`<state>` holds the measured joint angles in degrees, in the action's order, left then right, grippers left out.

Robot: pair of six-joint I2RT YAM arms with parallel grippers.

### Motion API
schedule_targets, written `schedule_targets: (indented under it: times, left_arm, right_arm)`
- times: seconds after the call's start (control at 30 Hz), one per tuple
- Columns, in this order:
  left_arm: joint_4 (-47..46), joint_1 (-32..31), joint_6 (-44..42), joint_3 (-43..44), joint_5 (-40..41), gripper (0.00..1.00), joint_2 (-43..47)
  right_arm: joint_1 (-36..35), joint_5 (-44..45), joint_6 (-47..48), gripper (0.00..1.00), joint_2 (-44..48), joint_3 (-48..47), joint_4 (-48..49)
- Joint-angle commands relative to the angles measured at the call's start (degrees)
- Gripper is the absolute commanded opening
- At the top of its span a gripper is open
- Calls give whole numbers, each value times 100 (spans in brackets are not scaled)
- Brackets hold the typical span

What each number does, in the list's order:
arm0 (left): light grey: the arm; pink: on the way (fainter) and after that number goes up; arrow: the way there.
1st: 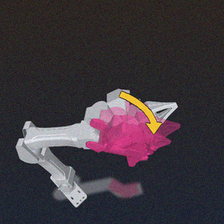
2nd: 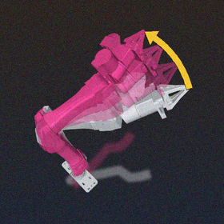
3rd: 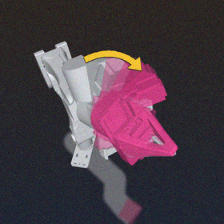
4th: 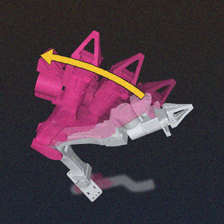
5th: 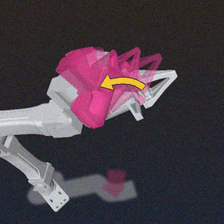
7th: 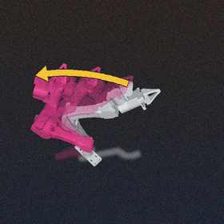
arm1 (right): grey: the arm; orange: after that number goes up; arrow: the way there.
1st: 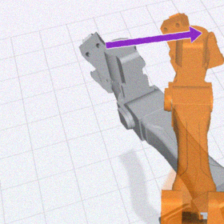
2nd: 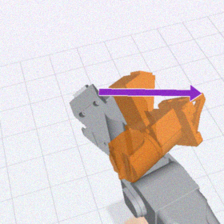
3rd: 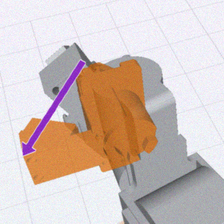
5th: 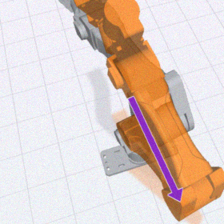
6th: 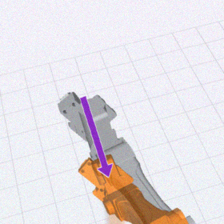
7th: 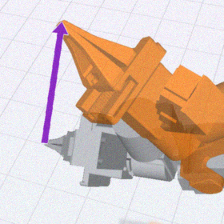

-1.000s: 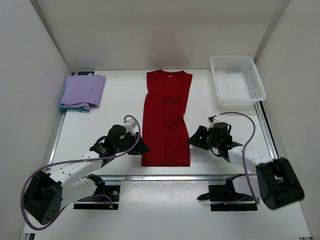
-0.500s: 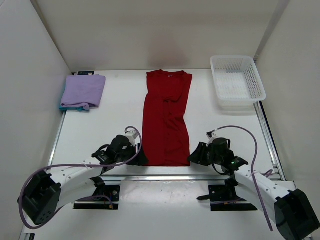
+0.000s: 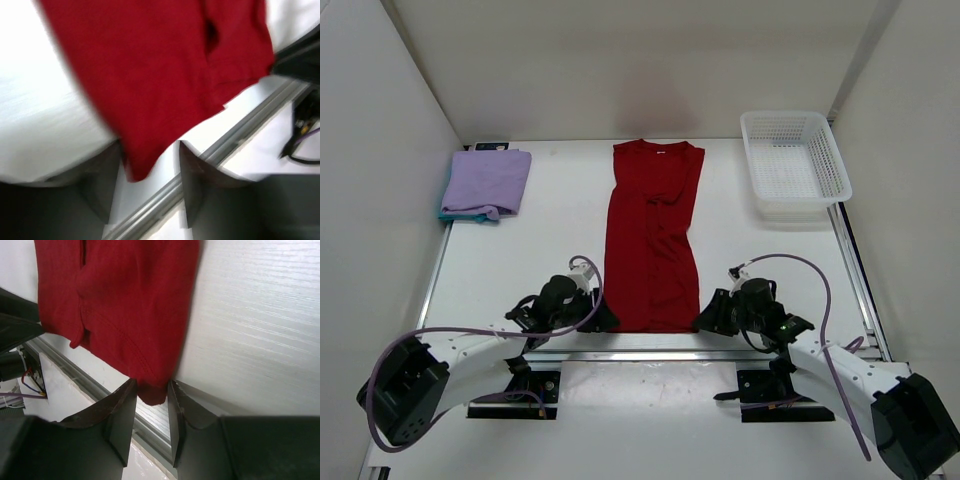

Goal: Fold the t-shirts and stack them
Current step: Grab the bottom of the folded rectangular tshirt with both arms

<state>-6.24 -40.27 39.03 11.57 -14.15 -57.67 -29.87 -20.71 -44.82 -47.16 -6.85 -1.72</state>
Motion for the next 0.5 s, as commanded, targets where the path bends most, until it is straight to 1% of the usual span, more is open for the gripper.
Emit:
schedule_targets:
  times: [0.0,0.03,0.07,0.1,0.13,0.17,0.2,0.23,0.3,0.33,0.4,0.47]
  left_arm:
    - [623,194,-123,-120,-96,48,27]
    - [772,125,-141,-120,-79,47,89]
    - [843,116,-167,-129,-70,44,89]
    - [835,38,-132,-85,-105,36,72]
    - [818,11,-115,-102,-114,32,72]
    - [809,-111,-54,-103,-149,28,-7]
    - [756,-173,-27,-103,-80,19,-25]
    - [704,-226,34,-146,-140,12,-34]
    - [773,-253,79,-181,-184,4,114]
    - [982,-253,140,-190,-210,0,229]
    - [1422,-148,132,-182,-263,0,815]
    - [2158,-95,176,-129,-395,0,1353]
  right_arm:
    - [8,137,105,30,-31,35,-338]
    - [7,120,96,28,-74,26,-312]
    - [-19,137,79,22,-92,61,-303]
    - [-106,198,26,15,-83,52,-260]
    - [-159,208,-9,11,-74,61,-242]
    - [-203,286,-18,4,-40,61,-259]
    - [-247,269,-18,0,-74,26,-294]
    - [-300,287,-18,0,4,-17,-338]
    - [-475,417,-71,0,92,-71,-451]
    - [-685,427,-141,0,188,-123,-618]
    - [-1055,611,-299,0,364,-167,-881]
    - [-1782,761,-745,0,715,-228,-1172]
